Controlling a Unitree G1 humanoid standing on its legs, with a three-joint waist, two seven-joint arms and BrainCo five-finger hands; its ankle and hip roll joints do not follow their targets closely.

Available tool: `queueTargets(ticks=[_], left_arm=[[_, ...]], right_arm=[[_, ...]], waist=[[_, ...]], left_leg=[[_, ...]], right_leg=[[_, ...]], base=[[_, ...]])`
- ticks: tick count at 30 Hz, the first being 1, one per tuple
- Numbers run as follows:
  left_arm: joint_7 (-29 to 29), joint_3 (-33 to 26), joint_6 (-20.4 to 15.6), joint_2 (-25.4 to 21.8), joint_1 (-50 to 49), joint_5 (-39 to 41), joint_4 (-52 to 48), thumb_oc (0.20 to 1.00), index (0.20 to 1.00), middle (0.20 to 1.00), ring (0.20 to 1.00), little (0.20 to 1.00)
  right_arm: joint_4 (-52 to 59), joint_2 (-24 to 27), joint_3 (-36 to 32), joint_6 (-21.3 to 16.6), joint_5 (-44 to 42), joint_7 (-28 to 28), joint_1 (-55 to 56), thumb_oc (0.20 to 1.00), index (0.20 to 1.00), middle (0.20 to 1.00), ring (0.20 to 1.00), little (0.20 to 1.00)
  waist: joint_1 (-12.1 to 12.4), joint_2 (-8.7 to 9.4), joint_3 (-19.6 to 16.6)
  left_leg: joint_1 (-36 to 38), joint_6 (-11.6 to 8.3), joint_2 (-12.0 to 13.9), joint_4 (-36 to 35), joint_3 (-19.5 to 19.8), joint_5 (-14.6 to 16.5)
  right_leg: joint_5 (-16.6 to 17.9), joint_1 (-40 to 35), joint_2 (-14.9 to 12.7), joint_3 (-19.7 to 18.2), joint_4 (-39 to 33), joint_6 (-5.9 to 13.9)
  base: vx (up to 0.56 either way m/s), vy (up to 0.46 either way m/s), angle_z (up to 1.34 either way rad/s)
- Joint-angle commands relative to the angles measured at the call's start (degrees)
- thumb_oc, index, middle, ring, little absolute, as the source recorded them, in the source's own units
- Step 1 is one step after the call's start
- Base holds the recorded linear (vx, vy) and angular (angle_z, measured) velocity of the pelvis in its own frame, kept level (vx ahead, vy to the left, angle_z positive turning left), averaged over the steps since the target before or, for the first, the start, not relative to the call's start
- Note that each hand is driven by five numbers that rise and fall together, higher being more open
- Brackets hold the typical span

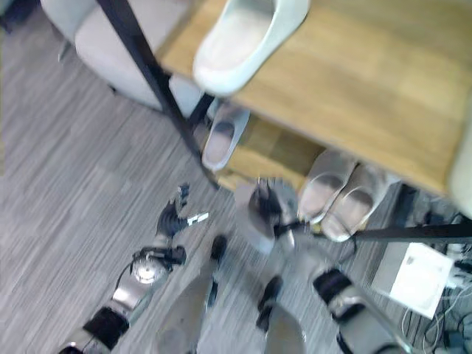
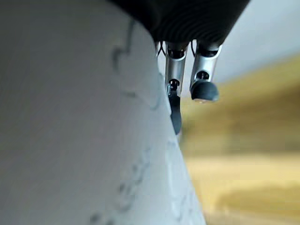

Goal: Arrange the slippers neatly on the shoe rack.

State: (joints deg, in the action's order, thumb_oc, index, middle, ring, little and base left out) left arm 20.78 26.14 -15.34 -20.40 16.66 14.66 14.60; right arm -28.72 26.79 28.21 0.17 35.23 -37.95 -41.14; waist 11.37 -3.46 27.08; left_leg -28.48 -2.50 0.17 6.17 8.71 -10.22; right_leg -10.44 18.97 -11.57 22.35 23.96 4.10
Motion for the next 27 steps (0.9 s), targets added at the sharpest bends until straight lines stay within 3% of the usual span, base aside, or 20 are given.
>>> queueTargets(ticks=[1,3,10,20,21,22,27], left_arm=[[0.65,-1.20,-5.09,-1.11,-2.76,-1.08,-5.72,1.000,1.000,1.000,1.000,1.000],[0.49,-0.73,-5.58,-1.57,-2.34,-1.34,-7.20,1.000,1.000,1.000,1.000,1.000],[0.79,0.91,-6.73,-3.70,1.06,-3.37,-14.09,1.000,1.000,1.000,1.000,1.000],[0.74,1.95,-7.65,-3.56,3.85,-2.50,-16.97,1.000,1.000,1.000,1.000,1.000],[0.69,2.10,-7.81,-3.48,3.93,-2.14,-16.88,1.000,1.000,1.000,1.000,1.000],[0.40,2.77,-8.03,-3.60,3.76,-1.08,-17.08,1.000,1.000,1.000,1.000,1.000],[-0.96,4.29,-8.21,-4.22,1.80,0.89,-17.19,1.000,1.000,1.000,1.000,1.000]], right_arm=[[4.44,2.41,-0.57,3.09,4.46,-6.64,-0.42,0.200,0.200,0.200,0.200,0.200],[1.78,5.38,-0.94,4.64,5.07,-7.61,-3.59,0.200,0.200,0.200,0.200,0.200],[-11.46,13.40,0.38,9.45,3.40,-10.53,-13.50,0.200,0.200,0.200,0.200,0.200],[-19.44,13.82,2.27,11.02,1.72,-10.96,-16.06,0.200,0.200,0.200,0.200,0.200],[-20.89,13.64,2.65,11.21,1.34,-11.01,-16.54,0.413,0.413,0.413,0.413,0.413],[-24.66,13.47,3.65,11.96,0.31,-11.46,-18.26,1.000,1.000,1.000,1.000,1.000],[-32.86,12.43,6.53,12.16,-2.54,-10.93,-23.04,1.000,1.000,1.000,1.000,1.000]], waist=[[1.33,2.29,-5.49],[1.67,2.80,-5.68],[3.31,3.95,-4.29],[3.53,3.67,-3.23],[3.55,3.55,-3.26],[3.83,3.26,-3.32],[4.88,2.59,-3.62]], left_leg=[[0.01,-1.31,1.61,7.86,0.24,10.11],[-1.57,-1.82,1.47,9.17,0.70,11.88],[-8.37,-2.01,1.02,13.21,2.00,13.79],[-10.68,-2.10,0.22,12.58,2.47,14.04],[-10.82,-2.09,0.11,12.49,2.46,13.97],[-11.31,-2.02,-0.26,12.20,2.43,13.85],[-11.83,-2.12,-0.54,10.67,2.45,13.19]], right_leg=[[-0.96,-0.78,-3.24,-0.88,-0.65,2.21],[-3.16,0.56,-3.70,-1.18,1.41,2.50],[-5.93,5.84,-4.43,-0.31,5.80,2.37],[-6.42,7.62,-4.70,0.11,5.37,2.53],[-6.41,7.83,-4.74,0.17,5.39,2.51],[-6.28,8.46,-4.82,0.29,5.38,2.45],[-5.87,9.14,-4.98,0.53,4.39,2.50]], base=[[-0.02,0.013,0.32],[0.09,-0.046,0.29],[0.04,-0.016,0.17],[0.03,-0.003,0.04],[0.00,0.000,0.00],[0.00,0.000,0.00],[0.00,0.000,0.00]])
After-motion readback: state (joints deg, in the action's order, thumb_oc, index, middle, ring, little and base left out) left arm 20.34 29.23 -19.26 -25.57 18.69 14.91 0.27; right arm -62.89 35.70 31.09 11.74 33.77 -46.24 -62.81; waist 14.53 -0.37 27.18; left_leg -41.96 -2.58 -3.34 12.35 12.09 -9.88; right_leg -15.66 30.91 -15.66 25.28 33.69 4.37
